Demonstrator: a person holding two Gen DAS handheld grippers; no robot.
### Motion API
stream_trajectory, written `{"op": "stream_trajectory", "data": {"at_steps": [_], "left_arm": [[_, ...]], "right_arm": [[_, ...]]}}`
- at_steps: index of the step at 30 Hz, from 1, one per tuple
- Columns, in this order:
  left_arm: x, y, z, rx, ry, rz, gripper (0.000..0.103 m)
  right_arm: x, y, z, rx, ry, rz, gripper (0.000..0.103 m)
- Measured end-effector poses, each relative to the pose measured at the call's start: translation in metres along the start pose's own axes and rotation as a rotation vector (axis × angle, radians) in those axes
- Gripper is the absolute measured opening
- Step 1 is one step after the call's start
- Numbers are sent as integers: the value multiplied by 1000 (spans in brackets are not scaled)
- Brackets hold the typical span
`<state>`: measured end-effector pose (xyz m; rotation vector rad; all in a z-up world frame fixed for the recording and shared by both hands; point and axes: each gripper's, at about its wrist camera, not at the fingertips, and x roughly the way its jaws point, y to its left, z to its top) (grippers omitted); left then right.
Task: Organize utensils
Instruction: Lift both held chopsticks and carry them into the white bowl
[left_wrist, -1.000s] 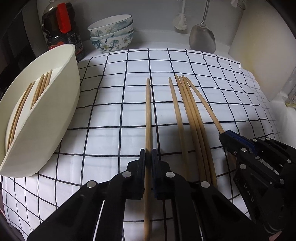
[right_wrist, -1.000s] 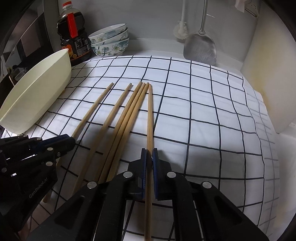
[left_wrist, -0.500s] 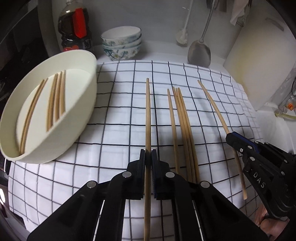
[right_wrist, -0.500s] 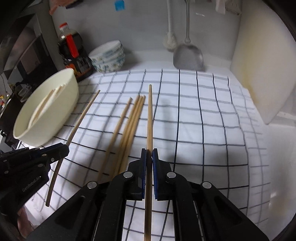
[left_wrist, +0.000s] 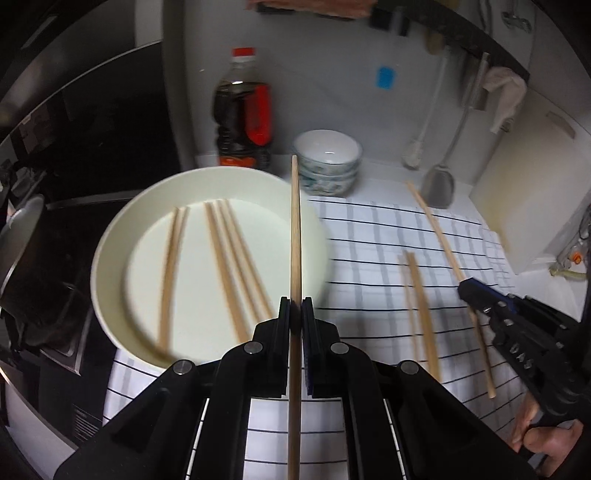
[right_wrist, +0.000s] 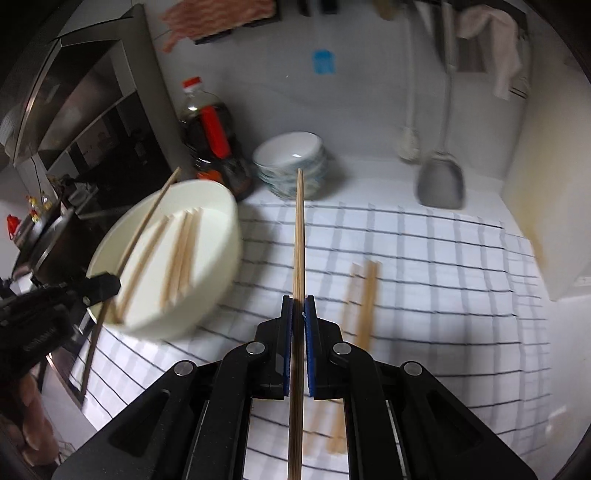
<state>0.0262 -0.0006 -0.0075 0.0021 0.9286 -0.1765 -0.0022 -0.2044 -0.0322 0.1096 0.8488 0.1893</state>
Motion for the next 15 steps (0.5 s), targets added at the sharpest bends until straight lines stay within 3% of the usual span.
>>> {"op": "stream_trajectory", "data": {"at_steps": [7,15], "left_arm": [[26,84,16,-24,19,51,7],[58,121,26,-81,67,35,7]], "right_arm": [[48,84,29,5,19,82,6],[98,137,53,-46,90,132,6]]}}
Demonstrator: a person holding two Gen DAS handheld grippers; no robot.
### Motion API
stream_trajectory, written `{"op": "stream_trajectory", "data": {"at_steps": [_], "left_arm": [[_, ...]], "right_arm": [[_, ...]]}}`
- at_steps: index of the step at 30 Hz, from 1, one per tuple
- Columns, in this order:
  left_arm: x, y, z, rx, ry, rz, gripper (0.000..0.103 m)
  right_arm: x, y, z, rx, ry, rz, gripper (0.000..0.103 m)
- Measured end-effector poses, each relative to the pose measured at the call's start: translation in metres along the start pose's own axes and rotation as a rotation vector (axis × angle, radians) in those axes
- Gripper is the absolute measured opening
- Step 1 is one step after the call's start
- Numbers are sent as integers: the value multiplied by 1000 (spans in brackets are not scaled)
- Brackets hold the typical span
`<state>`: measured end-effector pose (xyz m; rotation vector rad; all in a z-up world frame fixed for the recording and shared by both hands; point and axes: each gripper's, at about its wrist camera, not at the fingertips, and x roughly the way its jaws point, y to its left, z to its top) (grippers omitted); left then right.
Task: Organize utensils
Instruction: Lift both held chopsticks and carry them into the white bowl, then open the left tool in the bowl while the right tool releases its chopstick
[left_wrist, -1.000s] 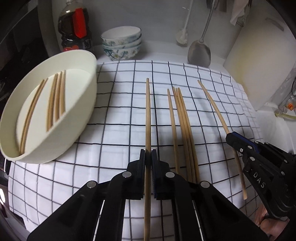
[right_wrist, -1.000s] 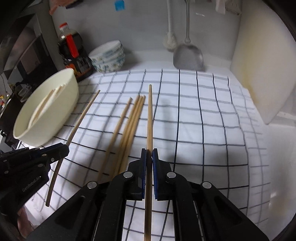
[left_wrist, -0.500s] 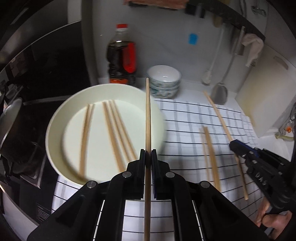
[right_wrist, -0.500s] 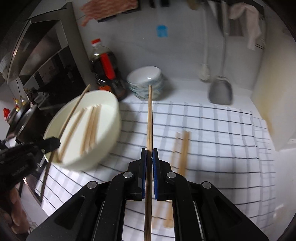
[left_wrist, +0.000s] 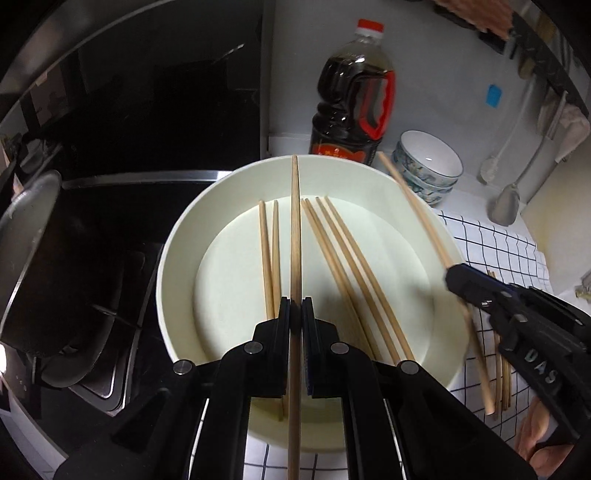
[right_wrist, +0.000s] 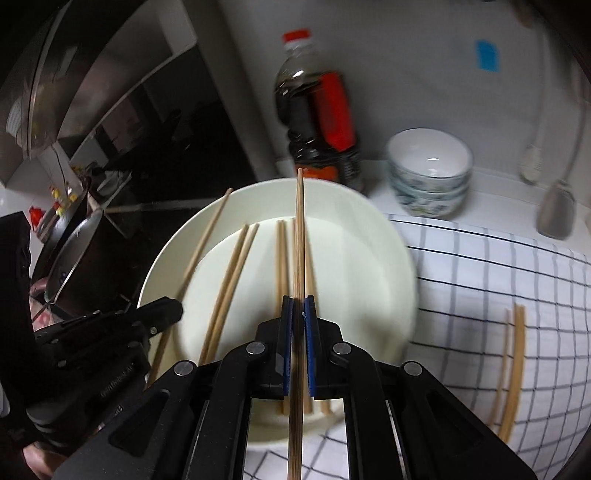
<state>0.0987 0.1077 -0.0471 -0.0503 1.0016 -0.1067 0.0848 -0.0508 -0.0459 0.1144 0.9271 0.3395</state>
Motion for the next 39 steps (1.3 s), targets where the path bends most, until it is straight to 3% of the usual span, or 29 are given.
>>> {"op": "stream_trajectory", "data": {"at_steps": [11,20,22,24,25,26,39], "left_arm": [[37,6,6,-53,57,20,7],[47,6,7,-64,77,61,8],[44,9,7,-77,75,71,18],[42,11,8,-92,69,81,48],[38,14,7,-104,56,91,67],[35,15,7,-113,43,94,72],[7,26,-7,-134,30,128,81]], "right_arm": [[59,4,12,-17,135,45,6],[67,-7,13,-14,142,25,7],[64,-9,14,-8,131,21,22],[59,-12,14,-8,113,11,26],[57,-14,14,-8,110,4,26],[56,-15,14,-6,108,2,26],[24,-20,2,2,70,-28,38]]}}
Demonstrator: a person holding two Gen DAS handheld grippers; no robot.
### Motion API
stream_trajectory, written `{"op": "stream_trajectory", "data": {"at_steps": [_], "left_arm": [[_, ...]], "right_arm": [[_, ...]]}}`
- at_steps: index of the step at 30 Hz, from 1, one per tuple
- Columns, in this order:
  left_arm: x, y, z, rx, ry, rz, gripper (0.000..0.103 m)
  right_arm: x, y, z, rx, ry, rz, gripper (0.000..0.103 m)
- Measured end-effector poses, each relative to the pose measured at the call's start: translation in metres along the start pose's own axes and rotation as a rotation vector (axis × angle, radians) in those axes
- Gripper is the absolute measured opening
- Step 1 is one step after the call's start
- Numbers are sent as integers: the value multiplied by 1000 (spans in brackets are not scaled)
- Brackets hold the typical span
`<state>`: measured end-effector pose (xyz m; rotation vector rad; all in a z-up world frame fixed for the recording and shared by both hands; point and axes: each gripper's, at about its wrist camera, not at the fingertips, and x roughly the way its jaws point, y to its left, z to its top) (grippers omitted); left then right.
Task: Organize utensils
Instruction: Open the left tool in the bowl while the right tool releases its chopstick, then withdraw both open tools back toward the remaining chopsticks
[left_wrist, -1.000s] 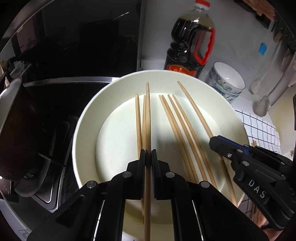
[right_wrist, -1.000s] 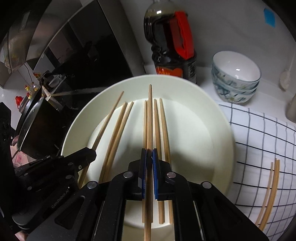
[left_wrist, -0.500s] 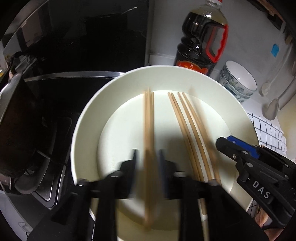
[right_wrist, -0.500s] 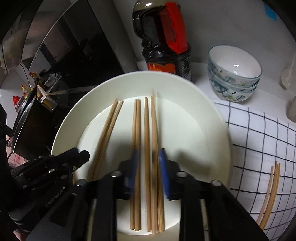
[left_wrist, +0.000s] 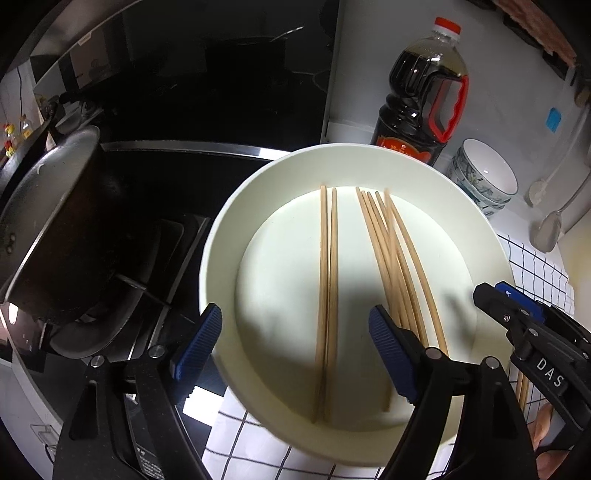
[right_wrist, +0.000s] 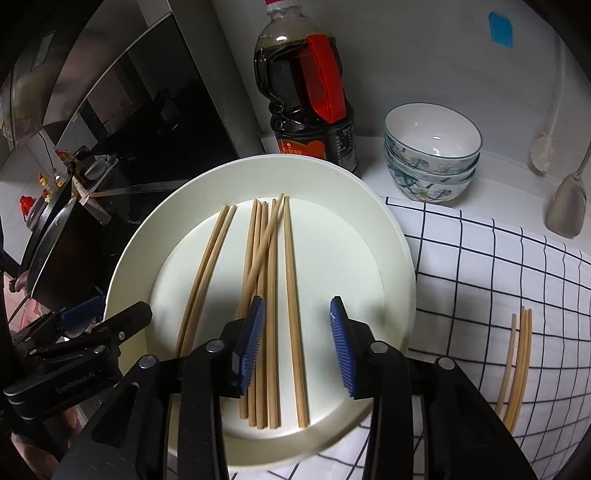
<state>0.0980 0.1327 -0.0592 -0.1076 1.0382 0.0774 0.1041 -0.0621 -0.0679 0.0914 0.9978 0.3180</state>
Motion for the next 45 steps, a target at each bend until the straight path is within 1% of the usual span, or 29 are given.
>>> {"op": "stream_trajectory", "data": {"at_steps": [2,4,8,12,14,22,28,34,35,39,45], "left_arm": [[-5,1,-2,6,-6,2,83],[-9,2,-4,15,-9,-6,85],[-14,3,-8,31,0,-14,86],[-26,4,-11,45,-17,-35,87],[-32,5,-13,56,-31,-41,89],[-51,-8,-17,111,-67,-95,89],[-57,-34,-23,166,-69,-142,89],[-62,-67,-32,208,-70,-165,90],[-62,-73,-35,212,-66,-165,92],[-64,-96,-49,220,-49,-164,92],[-73,-134,-73,210,-30,-136,93]], "right_arm": [[-4,2,-2,2,-4,-1,38],[-8,4,-5,2,-8,-6,42],[-16,9,-12,6,-10,-12,43],[-29,11,-18,14,-32,-30,49],[-36,10,-21,22,-41,-41,49],[-69,0,-42,78,-84,-100,51],[-94,-13,-56,116,-112,-134,52],[-114,-43,-74,161,-121,-172,54],[-117,-47,-77,164,-121,-176,55],[-127,-74,-92,186,-115,-178,56],[-141,-116,-109,197,-94,-144,57]]}}
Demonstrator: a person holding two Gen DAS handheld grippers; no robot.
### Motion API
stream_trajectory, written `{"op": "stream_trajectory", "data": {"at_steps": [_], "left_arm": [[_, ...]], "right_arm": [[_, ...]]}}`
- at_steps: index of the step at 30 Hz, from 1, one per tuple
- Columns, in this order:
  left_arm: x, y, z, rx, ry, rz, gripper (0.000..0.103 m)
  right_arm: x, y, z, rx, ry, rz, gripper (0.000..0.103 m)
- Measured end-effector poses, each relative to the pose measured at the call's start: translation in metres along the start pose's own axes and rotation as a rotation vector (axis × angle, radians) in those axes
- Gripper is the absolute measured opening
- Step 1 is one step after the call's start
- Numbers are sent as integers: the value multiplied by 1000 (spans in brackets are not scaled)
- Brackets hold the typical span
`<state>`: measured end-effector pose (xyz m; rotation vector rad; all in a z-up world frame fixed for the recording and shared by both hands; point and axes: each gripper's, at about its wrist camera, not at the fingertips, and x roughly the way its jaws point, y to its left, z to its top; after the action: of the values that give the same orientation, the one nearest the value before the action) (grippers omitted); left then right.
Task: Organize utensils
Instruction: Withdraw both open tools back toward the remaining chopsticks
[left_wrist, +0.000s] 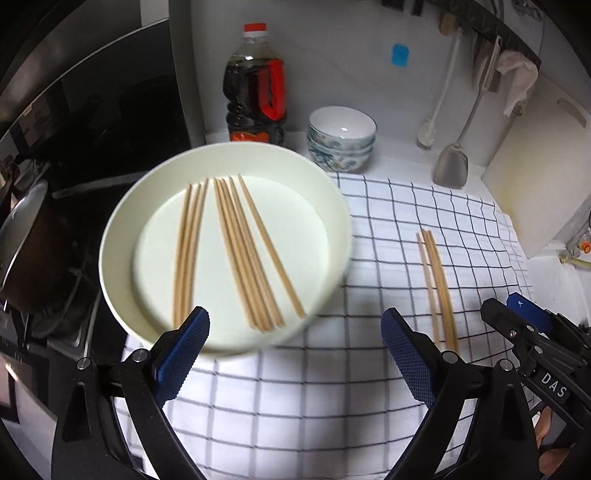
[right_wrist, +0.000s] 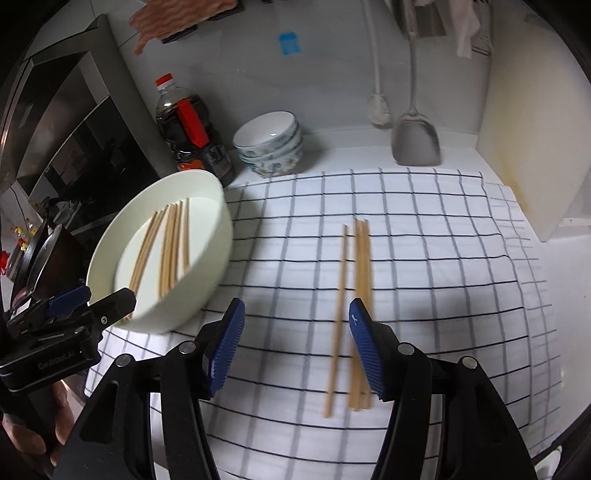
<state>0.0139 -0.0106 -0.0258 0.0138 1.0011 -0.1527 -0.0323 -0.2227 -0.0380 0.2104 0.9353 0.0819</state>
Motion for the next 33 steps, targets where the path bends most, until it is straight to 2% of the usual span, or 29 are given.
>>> {"op": "stream_trajectory", "data": {"at_steps": [3,9,14,17,21,25,33], "left_arm": [[-4,-20,-9,-25,0,19,97],[-5,-53,-22,-43,9,77,97],[1,-72,-25,-7,20,89,97],[10,-80,-28,29,4,67,97],[32,-85,-30,64,9,94,97],[49,-83,-35,58,24,82,97],[60,-79,-40,77,25,88,97]], "right_arm": [[-7,-21,-3,-18,-13,22,67],[-5,-61,-14,-38,0,37,67],[4,-82,-21,-24,15,16,67],[14,-88,-27,-8,16,-2,67],[37,-95,-33,20,63,-30,67],[62,-91,-40,-32,100,-76,67],[82,-83,-49,-59,121,-109,67]]}}
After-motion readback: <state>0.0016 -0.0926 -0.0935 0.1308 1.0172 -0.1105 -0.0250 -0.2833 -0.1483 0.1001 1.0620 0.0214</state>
